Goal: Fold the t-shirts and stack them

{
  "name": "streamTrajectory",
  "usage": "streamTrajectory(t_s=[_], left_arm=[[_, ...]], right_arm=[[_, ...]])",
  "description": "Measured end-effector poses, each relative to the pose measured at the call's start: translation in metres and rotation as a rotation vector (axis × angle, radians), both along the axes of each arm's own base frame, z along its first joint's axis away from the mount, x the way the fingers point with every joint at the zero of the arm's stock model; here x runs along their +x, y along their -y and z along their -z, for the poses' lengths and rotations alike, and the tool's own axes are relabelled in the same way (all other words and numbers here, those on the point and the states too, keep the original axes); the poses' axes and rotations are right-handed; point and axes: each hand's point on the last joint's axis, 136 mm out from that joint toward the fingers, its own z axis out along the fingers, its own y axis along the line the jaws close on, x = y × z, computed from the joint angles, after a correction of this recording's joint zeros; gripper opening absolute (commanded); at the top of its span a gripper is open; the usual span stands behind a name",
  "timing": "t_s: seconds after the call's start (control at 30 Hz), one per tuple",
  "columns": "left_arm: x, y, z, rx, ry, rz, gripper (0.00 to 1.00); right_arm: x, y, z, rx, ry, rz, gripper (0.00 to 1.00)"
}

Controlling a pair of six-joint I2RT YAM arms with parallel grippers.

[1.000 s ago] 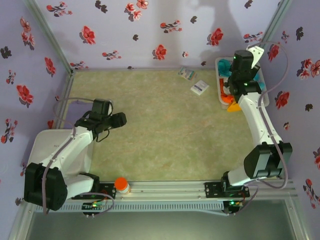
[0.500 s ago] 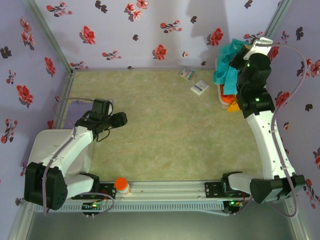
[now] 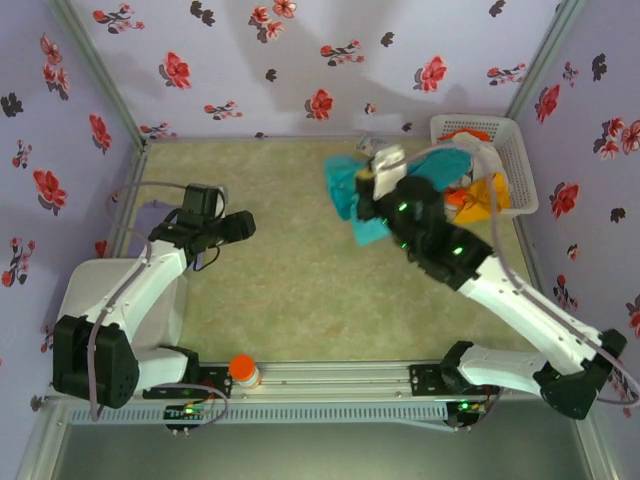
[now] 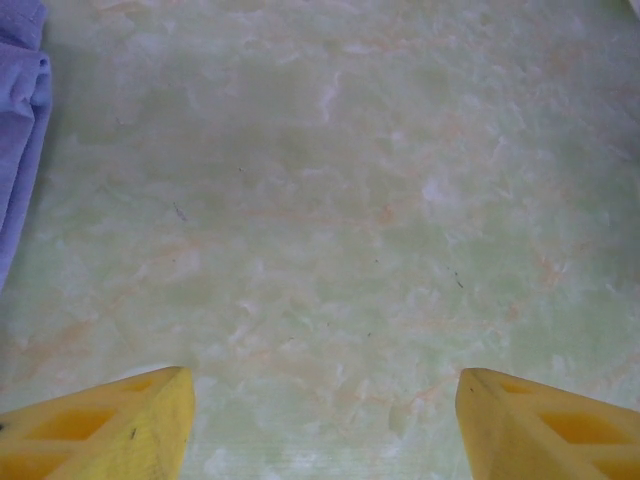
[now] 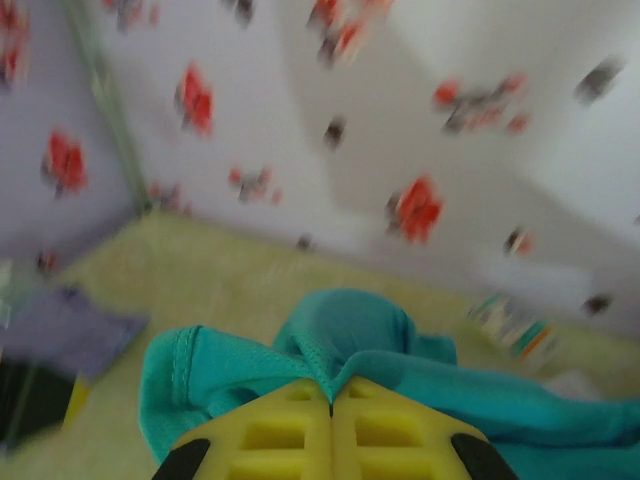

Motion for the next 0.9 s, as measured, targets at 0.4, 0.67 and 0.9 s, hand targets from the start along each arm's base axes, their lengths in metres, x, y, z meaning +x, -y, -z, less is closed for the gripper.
streamTrajectory(t_s=[0.4, 0.67, 0.9], left_arm=[[0.002, 0.001, 0.019, 0.023, -0.065, 0.012, 0.69], [-0.014, 0.043, 0.051, -0.06, -0.138, 0.082, 0.71], [-0.019, 0.078, 0.109, -0.045, -0.279, 0.141, 0.71]], right_arm=[[-0.041, -0.094, 0.184, -0.064, -0.422, -0.166, 0.74], [-0.012, -0.063, 0.13, 0.005, -0.231, 0.022, 0.99], [0.009, -0.022, 0.128, 0.019, -0.205, 0.202, 0.99]])
